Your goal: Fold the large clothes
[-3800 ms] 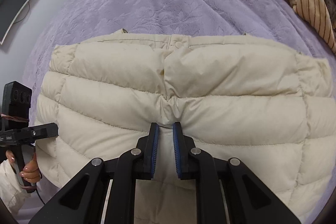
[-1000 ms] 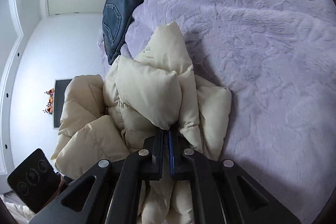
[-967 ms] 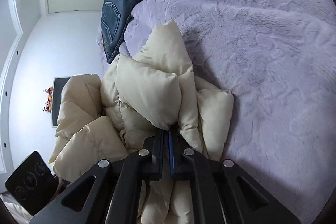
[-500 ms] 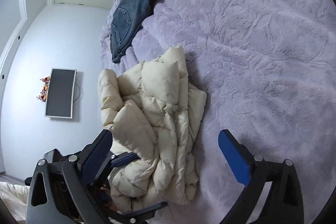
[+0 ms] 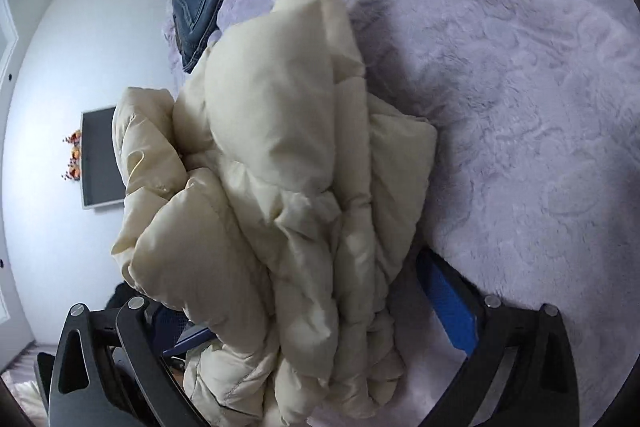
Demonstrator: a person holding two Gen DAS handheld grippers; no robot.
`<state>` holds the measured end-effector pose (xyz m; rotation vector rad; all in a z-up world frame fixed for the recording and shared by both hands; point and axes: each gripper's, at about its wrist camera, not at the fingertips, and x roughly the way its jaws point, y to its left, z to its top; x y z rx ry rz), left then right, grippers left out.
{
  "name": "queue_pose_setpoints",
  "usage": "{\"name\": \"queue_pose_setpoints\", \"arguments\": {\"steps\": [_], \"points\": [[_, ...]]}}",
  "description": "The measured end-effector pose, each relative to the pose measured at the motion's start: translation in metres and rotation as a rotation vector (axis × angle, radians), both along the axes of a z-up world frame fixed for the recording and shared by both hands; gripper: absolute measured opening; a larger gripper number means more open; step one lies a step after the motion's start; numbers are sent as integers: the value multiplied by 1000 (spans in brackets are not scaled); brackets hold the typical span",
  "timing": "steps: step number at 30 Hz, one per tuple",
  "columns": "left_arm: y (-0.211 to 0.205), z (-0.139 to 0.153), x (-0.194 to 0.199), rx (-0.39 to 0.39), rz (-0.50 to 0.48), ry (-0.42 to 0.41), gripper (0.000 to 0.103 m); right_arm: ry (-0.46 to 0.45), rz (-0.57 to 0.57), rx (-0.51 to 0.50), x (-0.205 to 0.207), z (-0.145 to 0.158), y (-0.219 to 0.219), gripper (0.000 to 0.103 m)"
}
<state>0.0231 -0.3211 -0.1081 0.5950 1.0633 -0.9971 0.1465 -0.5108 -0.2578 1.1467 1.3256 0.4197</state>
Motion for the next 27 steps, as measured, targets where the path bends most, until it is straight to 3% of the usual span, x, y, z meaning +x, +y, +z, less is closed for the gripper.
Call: {"name": "queue_pose_setpoints", "arguments": {"steps": [4,6,10,12,16,19,23,27], "points": [[34,26,38,-78,158,125,84,-11,-7,10,-3,-6,-1,102],[57,33,60,-109,255,172,101,-11,6,1,-3,-6,0,102],[102,33,101,-164,453,241,101,-15,5,-5,-3,-5,2,102],[126,15,125,-177,535,312,101,-19,3,-6,-4,-6,1,102],[163,-46,165,-214,663,534,101,-19,2,-6,-7,-5,0,102],[167,-86,172,-241,670,651,101,-21,-2,-8,-8,-6,-1,102],[156,-113,171,-320,645,783,101,-17,-9,-12,-8,-6,1,102],[131,-123,167,-295,611,786,101,-4,-33,-7,-9,-2,7,102]]}}
